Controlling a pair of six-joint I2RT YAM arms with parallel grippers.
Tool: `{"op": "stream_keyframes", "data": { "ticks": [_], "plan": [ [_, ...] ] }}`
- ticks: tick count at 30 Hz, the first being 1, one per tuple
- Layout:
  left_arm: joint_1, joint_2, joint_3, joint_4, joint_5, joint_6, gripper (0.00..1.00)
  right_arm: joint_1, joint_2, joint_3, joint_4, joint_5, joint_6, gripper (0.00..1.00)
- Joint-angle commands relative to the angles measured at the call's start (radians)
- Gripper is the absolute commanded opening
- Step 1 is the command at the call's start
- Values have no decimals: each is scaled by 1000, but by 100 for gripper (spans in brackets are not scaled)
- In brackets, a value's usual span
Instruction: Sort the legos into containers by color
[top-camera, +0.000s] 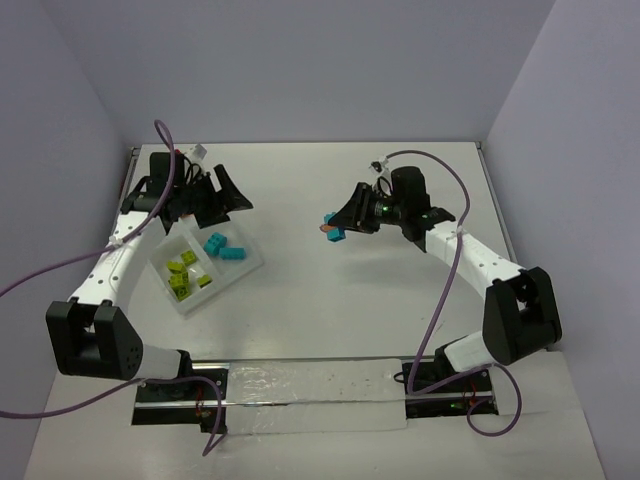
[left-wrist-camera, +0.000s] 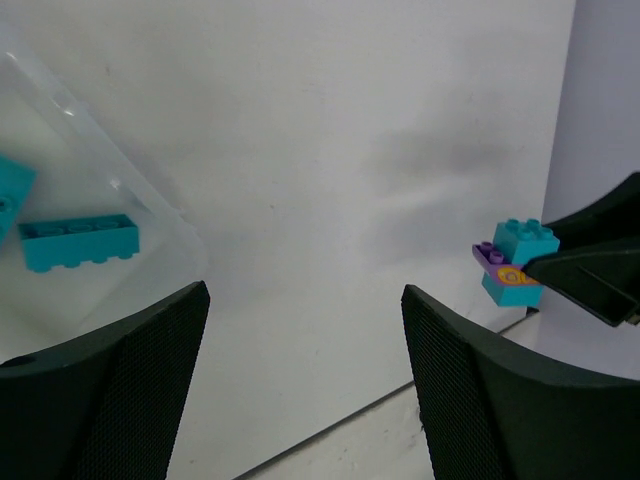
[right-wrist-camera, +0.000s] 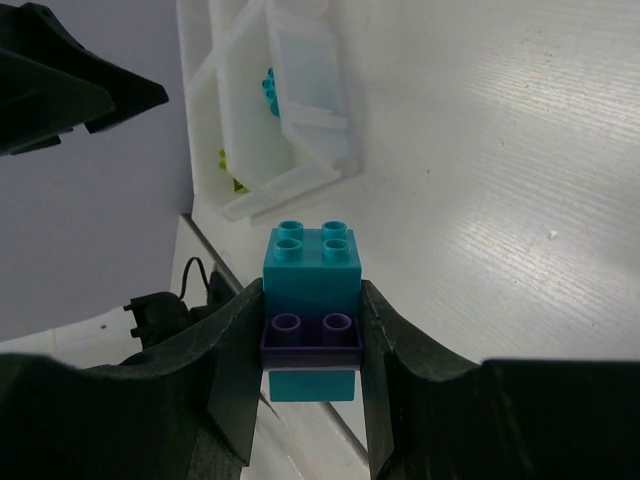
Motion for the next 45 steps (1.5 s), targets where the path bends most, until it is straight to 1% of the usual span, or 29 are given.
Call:
{"op": "stream_keyframes", "data": {
  "ticks": [1, 10, 18, 27, 33, 40, 45],
  "plan": [
    [-30, -62, -40, 140, 68, -74, 85, 10, 18, 58, 57, -38, 40, 0],
    [-51, -76, -77, 162, 85, -90, 84, 13, 43, 73, 115, -25, 116, 0],
    [-82, -76, -65, 140, 57, -73, 84, 29, 91, 147, 18, 93, 140, 0],
    [-192, -52, -38, 120, 20, -36, 81, 89, 194, 288, -105, 201, 131, 0],
    [-244, -28, -27, 140, 6, -51, 81, 97, 210, 306, -89, 195, 153, 0],
    [-267, -8, -9, 142, -21, -63, 81, 99, 211, 294, -71, 174, 156, 0],
    [-283, -26, -14, 148, -73, -75, 87, 99, 219, 298, -69, 164, 155, 0]
  ]
}}
